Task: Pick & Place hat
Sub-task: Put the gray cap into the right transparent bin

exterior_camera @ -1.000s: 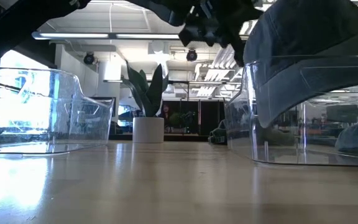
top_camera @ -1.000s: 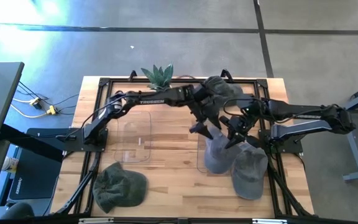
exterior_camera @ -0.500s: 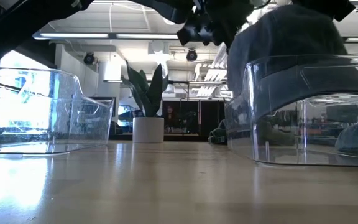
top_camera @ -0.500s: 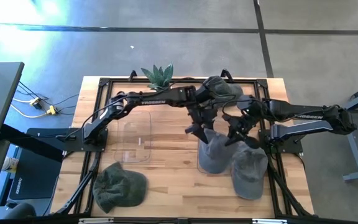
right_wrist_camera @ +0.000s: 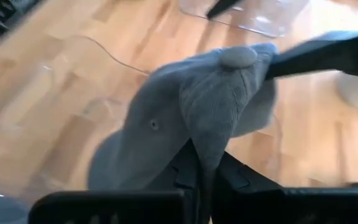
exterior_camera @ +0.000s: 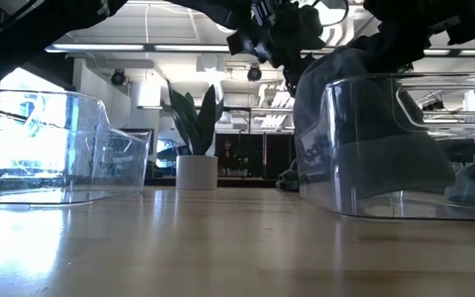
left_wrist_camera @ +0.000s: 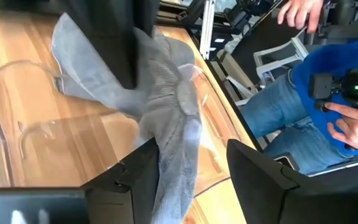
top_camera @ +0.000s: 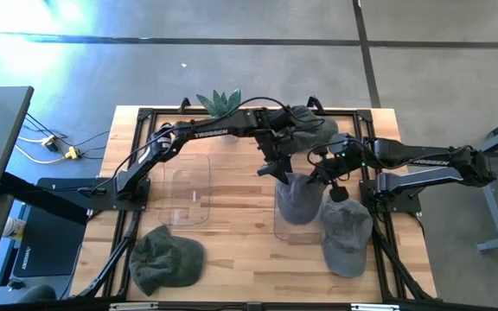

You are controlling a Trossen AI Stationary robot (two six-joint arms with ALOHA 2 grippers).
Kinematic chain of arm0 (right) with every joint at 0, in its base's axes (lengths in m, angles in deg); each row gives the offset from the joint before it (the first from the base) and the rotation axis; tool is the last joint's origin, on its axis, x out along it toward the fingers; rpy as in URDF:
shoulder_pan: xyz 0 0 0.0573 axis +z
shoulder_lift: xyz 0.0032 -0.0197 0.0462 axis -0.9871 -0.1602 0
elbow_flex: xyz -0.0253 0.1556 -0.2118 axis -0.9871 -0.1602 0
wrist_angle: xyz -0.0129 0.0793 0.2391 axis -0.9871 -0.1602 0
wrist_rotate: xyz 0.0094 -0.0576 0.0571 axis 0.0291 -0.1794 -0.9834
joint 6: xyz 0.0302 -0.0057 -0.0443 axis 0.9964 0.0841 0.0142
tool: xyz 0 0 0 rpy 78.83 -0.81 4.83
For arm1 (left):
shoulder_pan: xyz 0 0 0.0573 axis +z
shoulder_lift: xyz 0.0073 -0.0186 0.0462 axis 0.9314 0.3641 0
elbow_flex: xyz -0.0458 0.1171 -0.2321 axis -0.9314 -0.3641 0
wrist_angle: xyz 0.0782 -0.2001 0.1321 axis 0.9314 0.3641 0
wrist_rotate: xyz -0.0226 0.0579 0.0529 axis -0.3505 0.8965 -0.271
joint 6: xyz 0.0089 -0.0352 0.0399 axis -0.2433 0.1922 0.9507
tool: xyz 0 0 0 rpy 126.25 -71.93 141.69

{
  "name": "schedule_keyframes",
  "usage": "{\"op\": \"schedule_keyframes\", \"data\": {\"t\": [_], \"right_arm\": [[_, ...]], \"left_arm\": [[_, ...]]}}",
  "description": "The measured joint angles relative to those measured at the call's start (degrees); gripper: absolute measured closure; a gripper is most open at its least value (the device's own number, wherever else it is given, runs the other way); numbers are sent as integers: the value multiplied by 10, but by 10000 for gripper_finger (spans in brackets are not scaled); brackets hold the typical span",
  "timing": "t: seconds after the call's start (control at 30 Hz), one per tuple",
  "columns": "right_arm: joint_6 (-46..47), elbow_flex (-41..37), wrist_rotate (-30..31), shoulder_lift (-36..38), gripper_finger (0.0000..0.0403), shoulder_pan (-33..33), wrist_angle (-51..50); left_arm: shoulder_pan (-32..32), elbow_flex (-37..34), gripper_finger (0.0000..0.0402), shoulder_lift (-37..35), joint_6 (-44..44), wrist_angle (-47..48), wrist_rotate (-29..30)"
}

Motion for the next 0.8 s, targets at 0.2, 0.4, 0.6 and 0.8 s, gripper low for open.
{"op": "schedule_keyframes", "data": {"t": [0.2,0.4,0.6,0.8], "right_arm": [[-35,0,41,0,380,0,4],[-39,-2,39,-3,386,0,8],[-45,-46,76,-6,372,0,53],[10,-28,98,9,300,-11,52]], "left_arm": [[0,0,235,-9,-9,34,-6],[0,-2,236,-28,-17,49,6],[0,0,236,-36,-33,48,32],[0,0,236,-37,-49,58,81]]}}
